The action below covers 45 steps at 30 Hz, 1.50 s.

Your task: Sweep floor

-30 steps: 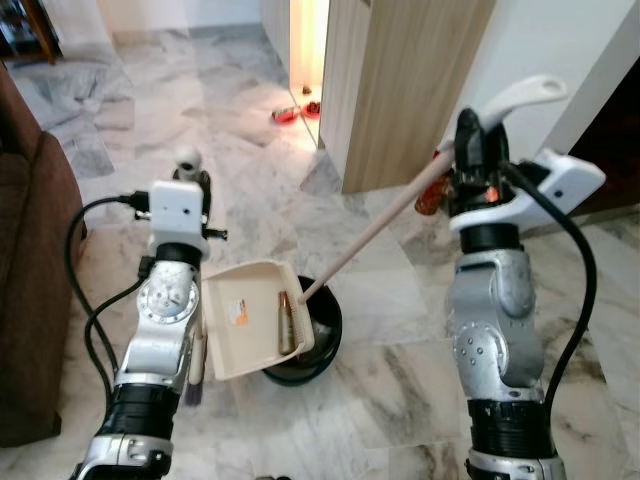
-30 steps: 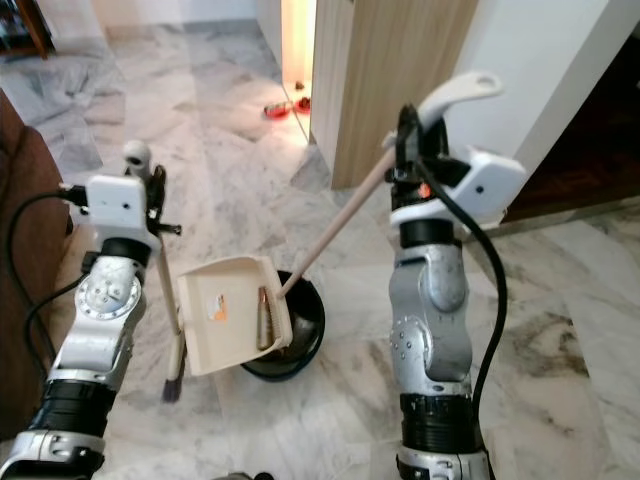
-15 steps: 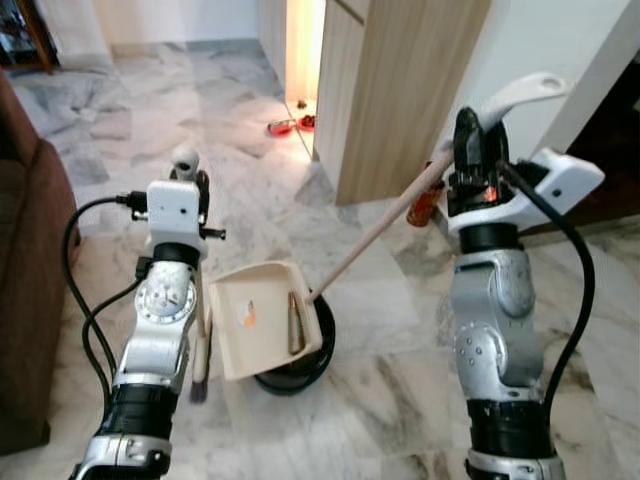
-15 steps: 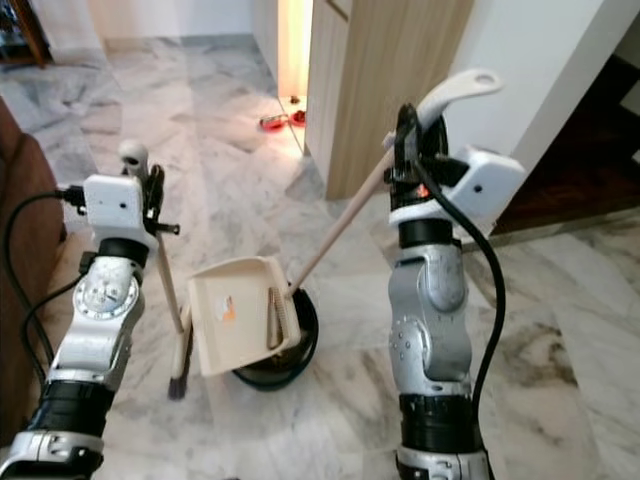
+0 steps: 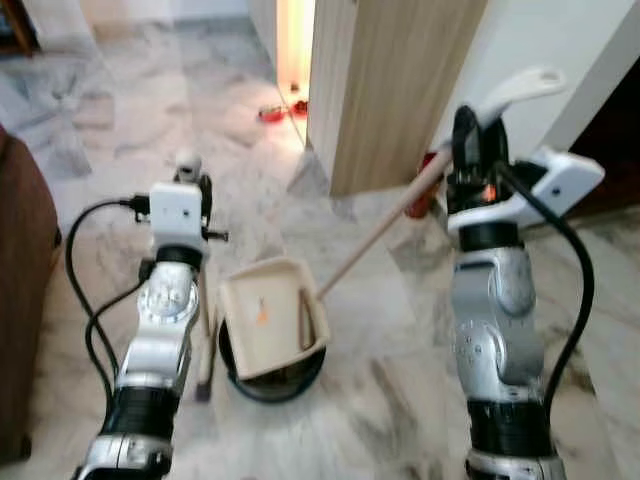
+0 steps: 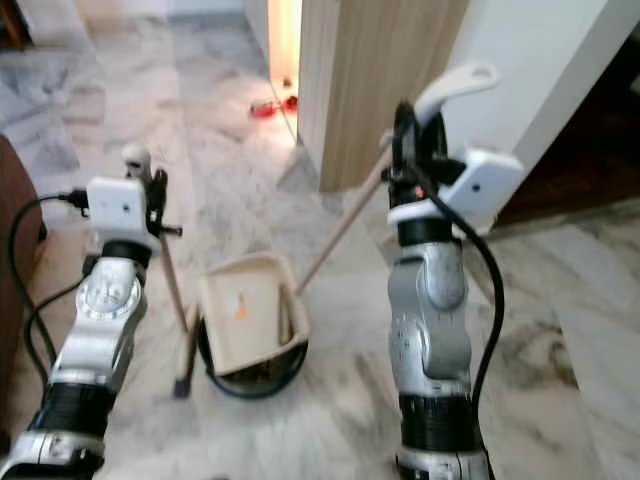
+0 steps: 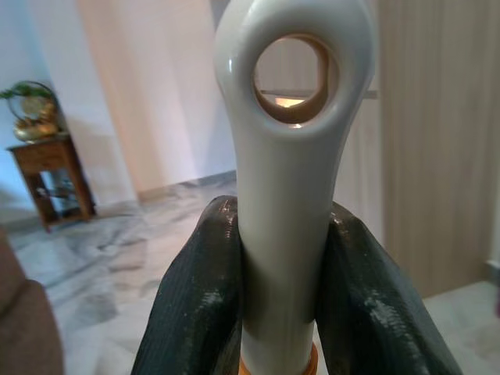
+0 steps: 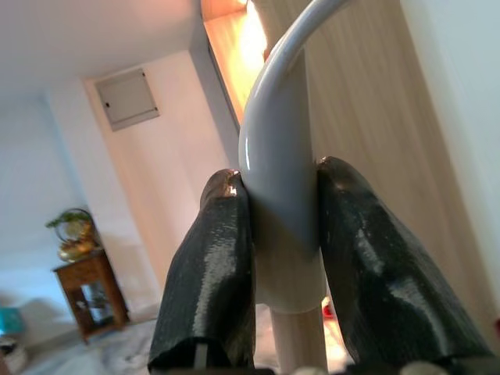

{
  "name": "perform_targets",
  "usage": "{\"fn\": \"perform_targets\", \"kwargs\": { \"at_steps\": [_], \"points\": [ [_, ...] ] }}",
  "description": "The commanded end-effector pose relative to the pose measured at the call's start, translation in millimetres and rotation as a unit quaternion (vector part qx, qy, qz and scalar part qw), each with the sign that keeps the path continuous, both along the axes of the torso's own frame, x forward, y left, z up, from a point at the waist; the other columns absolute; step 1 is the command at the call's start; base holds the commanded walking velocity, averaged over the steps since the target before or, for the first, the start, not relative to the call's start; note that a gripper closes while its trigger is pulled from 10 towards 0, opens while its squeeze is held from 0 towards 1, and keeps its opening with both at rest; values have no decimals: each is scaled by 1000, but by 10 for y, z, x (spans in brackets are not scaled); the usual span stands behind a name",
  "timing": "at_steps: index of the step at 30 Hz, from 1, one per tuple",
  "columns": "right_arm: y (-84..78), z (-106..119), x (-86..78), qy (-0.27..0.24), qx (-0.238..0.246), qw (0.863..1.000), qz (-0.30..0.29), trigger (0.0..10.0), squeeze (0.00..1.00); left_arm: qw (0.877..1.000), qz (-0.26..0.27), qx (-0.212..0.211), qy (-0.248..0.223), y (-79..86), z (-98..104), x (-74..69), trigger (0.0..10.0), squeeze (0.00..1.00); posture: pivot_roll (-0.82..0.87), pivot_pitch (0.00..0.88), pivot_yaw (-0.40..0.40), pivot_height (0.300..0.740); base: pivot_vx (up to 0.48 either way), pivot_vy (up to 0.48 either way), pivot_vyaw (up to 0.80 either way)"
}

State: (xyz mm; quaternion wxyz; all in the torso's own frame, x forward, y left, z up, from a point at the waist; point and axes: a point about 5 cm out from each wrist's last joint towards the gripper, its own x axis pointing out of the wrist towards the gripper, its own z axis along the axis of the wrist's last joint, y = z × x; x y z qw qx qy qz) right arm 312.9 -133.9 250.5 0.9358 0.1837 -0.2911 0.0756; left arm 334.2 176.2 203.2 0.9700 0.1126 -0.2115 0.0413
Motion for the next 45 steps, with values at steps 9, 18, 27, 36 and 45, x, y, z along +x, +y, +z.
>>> {"fn": "perform_targets", "kwargs": {
  "at_steps": [9,18,27,36,45],
  "points": [
    [98,280,-153,-91,-64,994,-11,10000,0,999,-15,6,-37,-85,132,-19,10000,0,128,92,-41,740,0,0,0],
    [359,396,-289,-137,-111,984,21,10000,0,999,-17,4,-38,-92,130,-24,10000,0,126,88,-43,740,0,0,0],
    [484,431,-357,-163,-147,975,16,10000,0,999,-21,2,-38,-112,124,-31,10000,0,123,84,-43,740,0,0,0],
    [512,423,-380,-169,-163,972,12,10000,0,999,-25,-2,-40,-140,124,-33,10000,0,124,77,-44,740,0,0,0],
    [548,450,-396,-182,-179,967,6,10000,0,999,-26,-3,-42,-142,128,-29,10000,0,122,77,-44,740,0,0,0]
  ]
}}
